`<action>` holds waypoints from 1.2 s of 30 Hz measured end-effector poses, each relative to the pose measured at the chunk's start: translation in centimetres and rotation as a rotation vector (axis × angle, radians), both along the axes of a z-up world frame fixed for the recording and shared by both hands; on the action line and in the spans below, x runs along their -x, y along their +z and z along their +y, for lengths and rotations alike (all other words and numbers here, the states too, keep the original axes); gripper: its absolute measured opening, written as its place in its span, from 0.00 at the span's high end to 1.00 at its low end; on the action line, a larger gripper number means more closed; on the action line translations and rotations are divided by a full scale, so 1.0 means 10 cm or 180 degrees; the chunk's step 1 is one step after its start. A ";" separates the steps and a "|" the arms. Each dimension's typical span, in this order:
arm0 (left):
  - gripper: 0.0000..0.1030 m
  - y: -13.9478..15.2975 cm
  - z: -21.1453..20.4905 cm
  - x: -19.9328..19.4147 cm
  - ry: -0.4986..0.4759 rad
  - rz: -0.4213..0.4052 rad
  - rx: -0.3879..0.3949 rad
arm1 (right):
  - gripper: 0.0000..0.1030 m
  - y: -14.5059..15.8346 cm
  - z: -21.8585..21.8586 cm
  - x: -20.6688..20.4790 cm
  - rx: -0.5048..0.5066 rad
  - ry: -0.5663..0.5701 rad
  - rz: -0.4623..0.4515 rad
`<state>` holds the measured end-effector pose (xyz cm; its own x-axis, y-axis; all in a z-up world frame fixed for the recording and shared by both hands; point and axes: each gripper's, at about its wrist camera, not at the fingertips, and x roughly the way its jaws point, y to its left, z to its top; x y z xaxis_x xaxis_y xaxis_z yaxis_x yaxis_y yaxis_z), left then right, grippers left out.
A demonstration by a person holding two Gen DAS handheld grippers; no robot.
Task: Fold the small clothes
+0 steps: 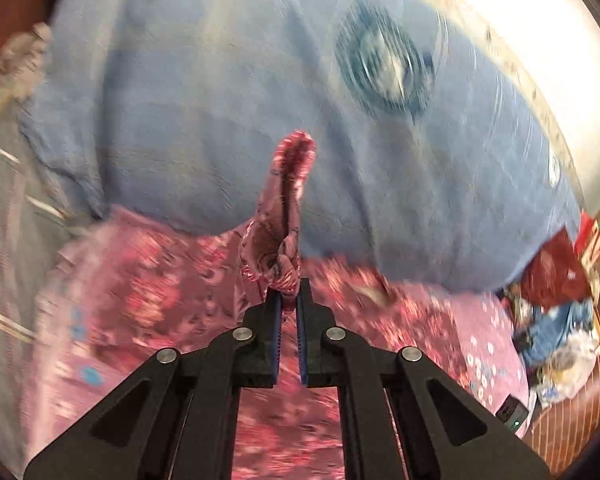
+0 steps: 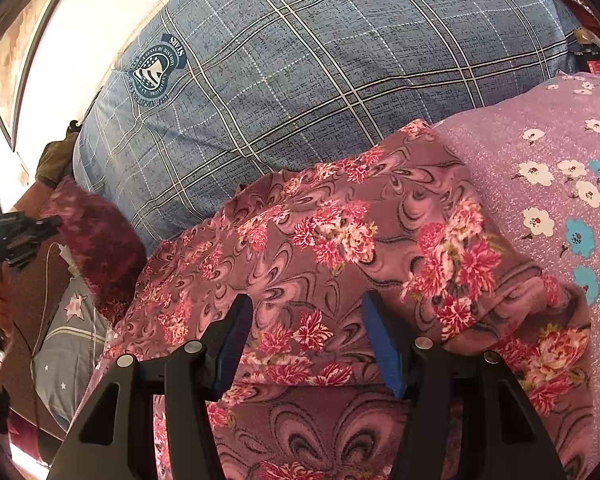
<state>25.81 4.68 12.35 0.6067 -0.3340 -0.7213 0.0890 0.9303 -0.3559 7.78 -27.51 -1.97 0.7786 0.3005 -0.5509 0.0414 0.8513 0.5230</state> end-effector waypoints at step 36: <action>0.49 -1.10 1.18 0.35 0.0515 0.0869 0.1027 | 0.94 0.14 1.33 -1.27 -0.0293 0.0704 0.0446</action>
